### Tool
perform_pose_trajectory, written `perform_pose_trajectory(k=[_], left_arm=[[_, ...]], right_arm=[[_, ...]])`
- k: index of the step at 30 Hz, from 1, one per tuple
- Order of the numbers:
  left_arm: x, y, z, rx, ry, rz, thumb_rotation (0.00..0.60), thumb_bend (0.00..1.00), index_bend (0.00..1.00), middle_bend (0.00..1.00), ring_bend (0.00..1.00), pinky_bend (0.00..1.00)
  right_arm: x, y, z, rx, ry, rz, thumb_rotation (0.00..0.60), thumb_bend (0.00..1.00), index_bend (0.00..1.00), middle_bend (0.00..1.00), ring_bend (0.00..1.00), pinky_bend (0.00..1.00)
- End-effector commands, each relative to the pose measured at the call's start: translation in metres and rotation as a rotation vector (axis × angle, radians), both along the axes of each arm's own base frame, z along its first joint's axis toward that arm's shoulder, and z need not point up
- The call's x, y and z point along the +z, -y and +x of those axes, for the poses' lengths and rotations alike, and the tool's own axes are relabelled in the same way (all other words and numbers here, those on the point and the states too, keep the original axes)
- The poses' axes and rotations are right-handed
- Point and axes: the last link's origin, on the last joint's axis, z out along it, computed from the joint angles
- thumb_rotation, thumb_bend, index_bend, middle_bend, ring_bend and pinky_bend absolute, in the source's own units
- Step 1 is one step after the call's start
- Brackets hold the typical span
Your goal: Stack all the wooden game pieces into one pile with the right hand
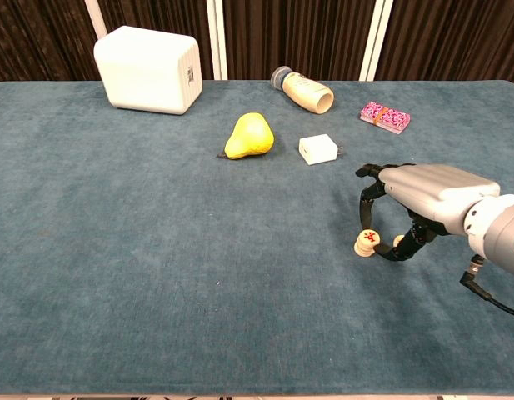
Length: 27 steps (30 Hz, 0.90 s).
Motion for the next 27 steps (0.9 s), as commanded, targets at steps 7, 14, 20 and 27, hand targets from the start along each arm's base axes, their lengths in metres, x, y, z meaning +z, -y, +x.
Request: perform_pose_trajectory(k=[7, 14, 20, 27], left_arm=[[0.0, 0.0, 0.0, 0.001, 0.001, 0.002, 0.6, 0.09, 0.0, 0.0, 0.0, 0.08], [0.001, 0.0, 0.0, 0.001, 0.0, 0.004, 0.6, 0.09, 0.0, 0.0, 0.0, 0.08], [0.0, 0.0, 0.001, -0.005, -0.006, 0.008, 0.6, 0.09, 0.0, 0.0, 0.0, 0.08], [0.0, 0.0, 0.001, -0.004, -0.005, 0.012, 0.6, 0.09, 0.0, 0.0, 0.0, 0.08]], right_arm=[[0.0, 0.0, 0.0, -0.003, -0.008, 0.004, 0.6, 0.4, 0.46, 0.0, 0.0, 0.0], [0.008, 0.0, 0.001, 0.003, -0.001, -0.018, 0.6, 0.4, 0.46, 0.0, 0.0, 0.0], [0.017, 0.002, -0.008, -0.013, -0.036, -0.018, 0.6, 0.4, 0.44, 0.0, 0.0, 0.0], [0.016, 0.004, -0.025, -0.052, -0.061, -0.003, 0.6, 0.4, 0.43, 0.0, 0.0, 0.0]])
